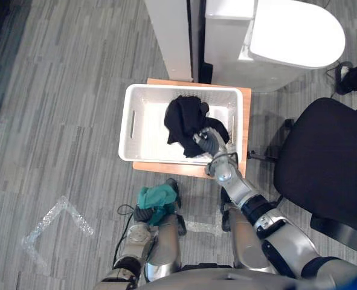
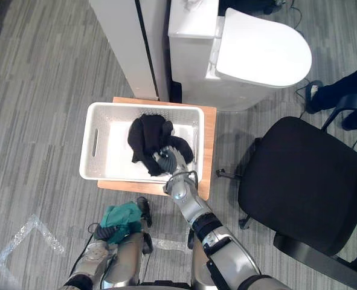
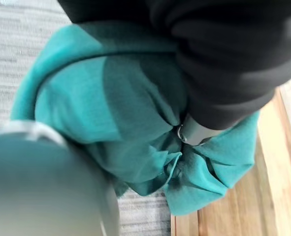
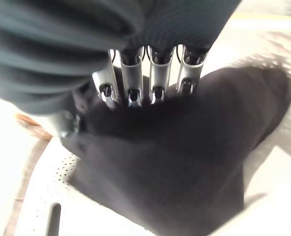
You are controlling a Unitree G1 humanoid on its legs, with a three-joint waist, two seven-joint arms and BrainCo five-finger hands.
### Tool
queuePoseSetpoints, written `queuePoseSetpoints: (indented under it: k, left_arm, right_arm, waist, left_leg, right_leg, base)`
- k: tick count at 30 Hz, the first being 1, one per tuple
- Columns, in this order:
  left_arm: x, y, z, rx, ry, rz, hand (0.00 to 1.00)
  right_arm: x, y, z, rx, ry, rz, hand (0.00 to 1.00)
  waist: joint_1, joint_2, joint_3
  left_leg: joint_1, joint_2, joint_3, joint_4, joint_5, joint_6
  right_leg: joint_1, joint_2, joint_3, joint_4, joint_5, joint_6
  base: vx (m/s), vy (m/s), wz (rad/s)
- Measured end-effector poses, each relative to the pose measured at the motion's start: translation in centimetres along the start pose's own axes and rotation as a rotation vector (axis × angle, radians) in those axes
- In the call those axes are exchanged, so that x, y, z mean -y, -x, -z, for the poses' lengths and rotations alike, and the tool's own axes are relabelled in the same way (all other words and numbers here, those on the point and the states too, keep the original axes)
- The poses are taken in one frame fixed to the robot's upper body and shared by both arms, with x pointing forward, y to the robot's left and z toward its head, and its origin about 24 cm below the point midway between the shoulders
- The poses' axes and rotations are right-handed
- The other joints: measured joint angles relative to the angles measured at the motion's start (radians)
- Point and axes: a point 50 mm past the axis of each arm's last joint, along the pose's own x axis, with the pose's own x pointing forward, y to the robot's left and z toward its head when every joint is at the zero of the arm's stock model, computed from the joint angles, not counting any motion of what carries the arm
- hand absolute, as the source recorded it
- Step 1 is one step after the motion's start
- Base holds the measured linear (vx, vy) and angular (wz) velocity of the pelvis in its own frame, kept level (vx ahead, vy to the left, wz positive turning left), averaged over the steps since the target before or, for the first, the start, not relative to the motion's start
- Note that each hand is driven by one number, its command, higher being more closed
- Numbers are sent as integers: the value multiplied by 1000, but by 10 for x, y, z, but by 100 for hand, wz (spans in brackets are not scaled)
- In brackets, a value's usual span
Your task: Tidy the bed and pick cloth on bed and put in laundry
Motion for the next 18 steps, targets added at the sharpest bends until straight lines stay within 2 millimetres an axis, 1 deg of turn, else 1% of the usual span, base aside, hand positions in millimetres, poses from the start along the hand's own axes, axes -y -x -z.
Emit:
queuePoseSetpoints:
  k: [1, 2, 3, 4, 5, 7, 8, 9, 10, 11, 12, 13, 14, 15, 16, 18]
  left_arm:
    - [0, 0, 0, -1, -1, -3, 100]
    - [0, 0, 0, -3, -2, -5, 100]
    - [0, 0, 0, -4, -2, -6, 100]
    - [0, 0, 0, -5, -2, -9, 100]
    - [-1, 0, 0, -5, -3, -11, 100]
    - [-1, -1, 0, -12, -6, -11, 100]
    - [-1, -1, 0, -13, -7, -9, 100]
    - [2, -1, -1, -11, -8, 2, 100]
    - [5, 0, -2, -11, -7, 10, 100]
    - [5, 0, 0, -19, -13, 16, 100]
    - [3, 0, 2, -26, -18, 13, 100]
    - [3, 0, 3, -32, -17, 10, 100]
    - [3, 0, 3, -35, -18, 11, 100]
    - [3, 0, 3, -34, -21, 12, 100]
    - [3, 0, 3, -33, -21, 11, 100]
    - [2, 0, 4, -35, -26, 7, 100]
  right_arm:
    - [10, -5, -16, 69, -12, 37, 0]
    - [18, -9, -28, 121, -12, 58, 0]
    - [23, -11, -37, 156, -15, 73, 0]
    - [31, -13, -54, 226, -27, 103, 0]
    - [40, -14, -66, 279, -34, 130, 0]
    - [51, -18, -71, 311, -10, 147, 0]
    - [60, -22, -67, 298, -7, 169, 0]
    - [68, -21, -55, 261, -21, 190, 0]
    - [70, -19, -48, 236, -31, 202, 0]
    - [63, -14, -38, 204, -46, 184, 0]
    - [43, -5, -26, 168, -24, 125, 0]
    - [33, -1, -19, 141, -15, 93, 0]
    - [12, 3, -8, 81, 1, 27, 0]
    - [0, 5, -3, 47, 11, -4, 0]
    - [-1, 5, -3, 44, 12, -6, 0]
    - [4, 2, -16, 95, 1, 20, 0]
  waist:
    - [-1, 0, 0]
    - [-1, 0, 0]
    - [0, 0, 0]
    - [-1, 0, 0]
    - [-7, 0, 0]
    - [-12, -1, 0]
    - [-10, -1, 0]
    - [-1, -1, 0]
    - [1, -1, 0]
    - [0, -1, 0]
    - [-5, -1, 0]
    - [-7, -1, 0]
    - [-13, -1, -1]
    - [-9, -1, -1]
    - [-6, -1, -1]
    - [1, -4, -2]
  left_leg:
    - [5, 1, 2, 1, 0, 0]
    - [11, 1, 4, 1, 0, 0]
    - [14, 0, 5, 1, 0, 0]
    - [16, 0, 7, 1, 0, 0]
    - [16, 0, 8, 1, 0, 0]
    - [17, -1, 9, 0, 0, 0]
    - [17, -1, 9, 1, 1, 0]
    - [21, -1, 9, 4, 1, 1]
    - [25, -1, 9, 4, 1, 1]
    - [35, -1, 8, 4, 0, 0]
    - [45, -1, 8, 0, -4, -5]
    - [51, -2, 10, 0, -5, -6]
    - [59, -1, 10, 0, -5, -6]
    - [61, 1, 11, 1, -5, -6]
    - [61, 2, 11, 1, -5, -7]
    - [75, 10, 13, 0, -15, -15]
  right_leg:
    - [6, -1, -1, 0, 0, 0]
    - [10, -1, 0, 0, 0, 0]
    - [12, -2, 1, 0, 0, 0]
    - [13, -2, 4, 0, 0, 0]
    - [13, -2, 5, -1, 0, 0]
    - [13, -2, 5, -1, 0, 0]
    - [14, -2, 6, 0, 0, 0]
    - [18, -2, 6, -1, 0, 0]
    - [23, -1, 6, -1, 0, 0]
    - [35, 0, 6, -5, 0, 0]
    - [49, 2, 6, -14, 0, 0]
    - [55, 3, 7, -18, 0, 0]
    - [64, 6, 7, -21, 0, 0]
    - [67, 9, 6, -22, 0, 0]
    - [68, 9, 6, -23, 0, 0]
    - [88, 10, 3, -33, 1, 0]
  base:
    - [32, -6, 5]
    - [0, 0, 0]
    - [21, 4, -7]
    - [20, 5, -6]
    - [19, 3, -4]
    - [0, 0, 0]
    - [0, 0, 0]
    - [0, 0, 0]
    - [0, 0, 0]
    - [32, -7, -2]
    - [31, -7, -5]
    - [21, -14, -8]
    - [6, -22, -4]
    - [0, 0, 0]
    - [-3, -29, 3]
    - [4, -13, 2]
